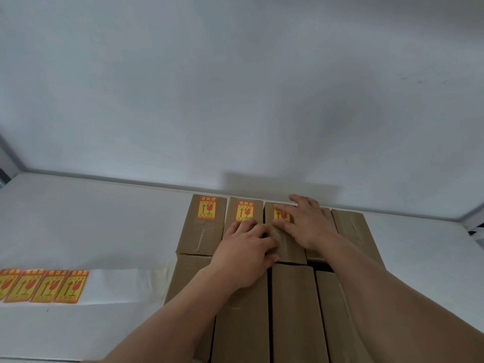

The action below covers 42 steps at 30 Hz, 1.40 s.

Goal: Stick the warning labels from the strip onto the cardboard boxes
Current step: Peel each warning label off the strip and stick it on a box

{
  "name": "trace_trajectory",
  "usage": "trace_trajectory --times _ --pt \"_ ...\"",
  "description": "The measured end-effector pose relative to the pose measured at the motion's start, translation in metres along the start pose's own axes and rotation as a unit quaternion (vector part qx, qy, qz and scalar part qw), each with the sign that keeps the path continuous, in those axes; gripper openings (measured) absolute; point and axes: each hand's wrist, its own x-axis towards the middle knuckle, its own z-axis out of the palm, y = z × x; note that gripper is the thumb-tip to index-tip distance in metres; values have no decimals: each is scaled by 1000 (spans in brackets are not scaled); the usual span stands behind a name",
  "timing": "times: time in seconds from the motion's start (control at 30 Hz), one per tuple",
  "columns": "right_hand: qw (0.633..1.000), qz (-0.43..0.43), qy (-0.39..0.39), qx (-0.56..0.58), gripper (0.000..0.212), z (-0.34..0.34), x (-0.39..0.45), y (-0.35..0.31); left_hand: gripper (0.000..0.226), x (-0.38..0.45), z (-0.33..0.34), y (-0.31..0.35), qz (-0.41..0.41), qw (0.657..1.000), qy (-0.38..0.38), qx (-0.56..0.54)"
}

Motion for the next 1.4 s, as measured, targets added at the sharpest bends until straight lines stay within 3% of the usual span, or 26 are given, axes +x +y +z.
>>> trace_trajectory --times 0.27,0.43,0.87,1.13,1.4 --pt "1000 10 -21 -6 54 0 1 0 42 0 1 -1 1 1000 2 14" --pt "999 22 33 6 59 -4 -6 6 42 0 -1 0 -5 1000 -5 12" --pt "999 37 9 -3 60 -1 -12 11 44 -4 1 0 18 1000 2 9" --pt "986 -82 125 -75 34 -5 -30 -28 36 -34 -31 -38 4 995 90 50" --pt "942 -230 201 -138 18 8 -35 -119 38 -107 -51 -110 -63 978 159 121"
